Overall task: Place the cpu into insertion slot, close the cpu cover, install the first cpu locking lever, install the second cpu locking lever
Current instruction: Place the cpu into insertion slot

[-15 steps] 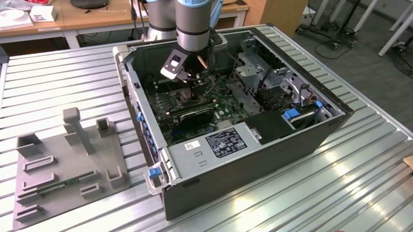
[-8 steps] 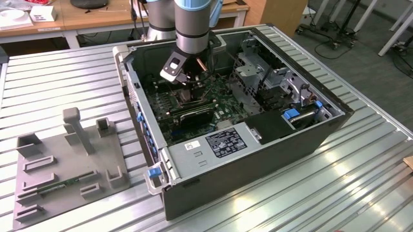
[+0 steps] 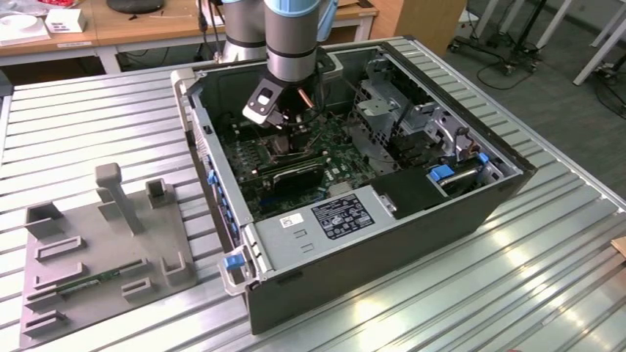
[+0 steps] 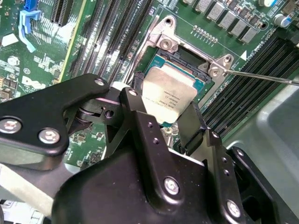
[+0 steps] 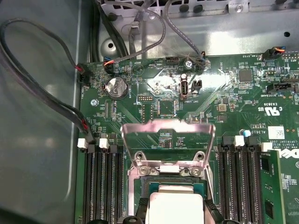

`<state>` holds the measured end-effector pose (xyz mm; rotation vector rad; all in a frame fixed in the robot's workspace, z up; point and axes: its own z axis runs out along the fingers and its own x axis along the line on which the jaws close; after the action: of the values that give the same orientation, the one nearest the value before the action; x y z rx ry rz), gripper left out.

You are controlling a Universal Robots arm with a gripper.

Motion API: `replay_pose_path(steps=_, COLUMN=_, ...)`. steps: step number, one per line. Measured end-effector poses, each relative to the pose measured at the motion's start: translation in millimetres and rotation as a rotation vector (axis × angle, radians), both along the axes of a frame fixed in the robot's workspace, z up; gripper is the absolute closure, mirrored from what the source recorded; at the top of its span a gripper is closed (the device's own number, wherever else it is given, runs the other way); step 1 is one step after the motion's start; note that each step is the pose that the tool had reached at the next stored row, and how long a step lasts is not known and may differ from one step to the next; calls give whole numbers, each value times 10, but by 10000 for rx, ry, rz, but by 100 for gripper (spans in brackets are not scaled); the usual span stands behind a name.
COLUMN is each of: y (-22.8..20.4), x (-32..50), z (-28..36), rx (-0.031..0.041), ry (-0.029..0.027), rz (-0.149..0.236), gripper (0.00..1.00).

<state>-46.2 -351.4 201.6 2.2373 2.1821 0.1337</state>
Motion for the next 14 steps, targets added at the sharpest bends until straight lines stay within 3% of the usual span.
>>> replay_pose_path(steps=14, y=16, x=-1, z=-22, rx=5, ry=2, rz=85, gripper=46)
